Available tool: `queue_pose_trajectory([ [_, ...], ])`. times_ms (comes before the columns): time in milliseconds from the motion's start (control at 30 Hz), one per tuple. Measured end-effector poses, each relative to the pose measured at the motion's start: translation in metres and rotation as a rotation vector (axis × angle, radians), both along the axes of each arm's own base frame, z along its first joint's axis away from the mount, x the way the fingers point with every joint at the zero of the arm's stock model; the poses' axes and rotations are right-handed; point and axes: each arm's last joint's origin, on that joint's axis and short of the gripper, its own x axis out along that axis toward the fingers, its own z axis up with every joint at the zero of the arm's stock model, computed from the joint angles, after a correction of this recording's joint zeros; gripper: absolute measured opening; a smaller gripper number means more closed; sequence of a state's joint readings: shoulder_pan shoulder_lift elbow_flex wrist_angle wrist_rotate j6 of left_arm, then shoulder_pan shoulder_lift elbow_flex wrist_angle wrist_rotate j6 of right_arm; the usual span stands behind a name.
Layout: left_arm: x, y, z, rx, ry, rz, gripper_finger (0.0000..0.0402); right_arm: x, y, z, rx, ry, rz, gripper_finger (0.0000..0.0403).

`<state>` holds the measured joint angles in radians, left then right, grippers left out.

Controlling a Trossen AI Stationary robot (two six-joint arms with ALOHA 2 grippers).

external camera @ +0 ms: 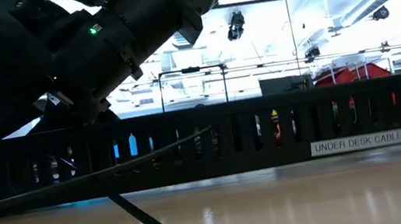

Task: Ziptie cables
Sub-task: Insert the black cable duct cover into the black cable duct

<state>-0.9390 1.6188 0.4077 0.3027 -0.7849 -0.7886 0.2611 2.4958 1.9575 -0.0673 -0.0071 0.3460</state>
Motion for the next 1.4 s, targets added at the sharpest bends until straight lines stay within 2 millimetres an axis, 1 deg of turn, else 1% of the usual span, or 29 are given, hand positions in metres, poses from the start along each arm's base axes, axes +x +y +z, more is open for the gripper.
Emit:
queue_pose_trajectory([
  [100, 0.0, 0.0, 0.0, 0.0, -0.001, -0.001, 0.0222, 0.0, -0.001, 0.0, 0.001, 0.002, -0.002, 0.0212],
  [200, 0.0, 0.0, 0.001, 0.0, 0.005, -0.004, 0.0227, -0.001, -0.001, 0.001, -0.015, 0.013, 0.004, 0.0222],
  [433, 0.001, 0.002, 0.001, -0.009, 0.012, 0.006, 0.0221, -0.008, -0.006, 0.016, -0.089, 0.079, 0.03, 0.0266],
  [633, 0.001, 0.002, 0.002, -0.038, 0.038, -0.017, 0.0235, -0.014, -0.007, 0.03, -0.156, 0.118, 0.04, 0.0282],
  [800, 0.001, 0.002, 0.001, -0.039, 0.046, -0.021, 0.023, -0.015, -0.005, 0.03, -0.172, 0.116, 0.053, 0.0275],
  [933, 0.001, 0.002, 0.001, -0.043, 0.051, -0.025, 0.0229, -0.016, -0.003, 0.03, -0.18, 0.117, 0.055, 0.026],
  [1133, 0.001, 0.002, 0.001, -0.047, 0.056, -0.029, 0.0236, -0.016, -0.003, 0.031, -0.199, 0.111, 0.069, 0.0237],
  [1233, 0.001, 0.002, 0.001, -0.046, 0.057, -0.029, 0.0233, -0.015, -0.002, 0.033, -0.206, 0.108, 0.076, 0.0237],
  [1400, 0.001, 0.002, 0.001, -0.047, 0.057, -0.03, 0.023, -0.015, -0.002, 0.033, -0.205, 0.105, 0.076, 0.0249],
])
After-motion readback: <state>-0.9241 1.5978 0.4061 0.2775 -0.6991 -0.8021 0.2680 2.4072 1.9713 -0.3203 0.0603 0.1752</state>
